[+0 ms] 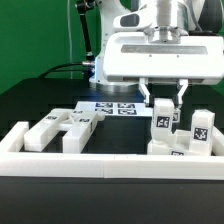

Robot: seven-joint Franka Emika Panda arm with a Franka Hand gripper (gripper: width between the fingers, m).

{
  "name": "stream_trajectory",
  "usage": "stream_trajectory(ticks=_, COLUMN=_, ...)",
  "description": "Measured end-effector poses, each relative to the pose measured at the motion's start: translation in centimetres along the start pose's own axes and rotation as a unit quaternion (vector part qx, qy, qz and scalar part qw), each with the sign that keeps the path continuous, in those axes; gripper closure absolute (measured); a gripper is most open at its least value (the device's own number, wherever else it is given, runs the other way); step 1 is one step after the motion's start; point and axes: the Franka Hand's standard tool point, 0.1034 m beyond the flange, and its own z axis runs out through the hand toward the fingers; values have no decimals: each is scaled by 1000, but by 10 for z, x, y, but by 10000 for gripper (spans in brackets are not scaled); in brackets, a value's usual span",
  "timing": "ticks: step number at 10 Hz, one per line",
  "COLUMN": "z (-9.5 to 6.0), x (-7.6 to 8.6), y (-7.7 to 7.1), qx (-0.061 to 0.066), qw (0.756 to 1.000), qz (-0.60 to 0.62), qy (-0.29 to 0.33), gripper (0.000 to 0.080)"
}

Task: Assemble chair

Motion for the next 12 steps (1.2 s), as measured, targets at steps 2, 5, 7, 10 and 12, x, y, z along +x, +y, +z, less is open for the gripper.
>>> stream_trajectory(ticks=2, z=1, x=0, y=0, qx=-1, qw=1000, qz=-1, qy=8, gripper=508)
stream_trajectory(ticks=5, z=1, x=1, y=0, qx=-1, qw=1000, qz=-2, qy=5, gripper=508)
stream_trajectory(ticks=7, z=2, x=-1, y=0, qx=0, qw=1000, qz=-5, qy=-1, gripper=400)
stream_trajectory(ticks=10, z=3, x=-2, y=0, qx=0, qw=1000, qz=-8, qy=-1, gripper=173)
stream_trajectory(ticks=12, z=3, x=-2, y=0, qx=0, qw=1000, qz=-9, qy=-1, gripper=153)
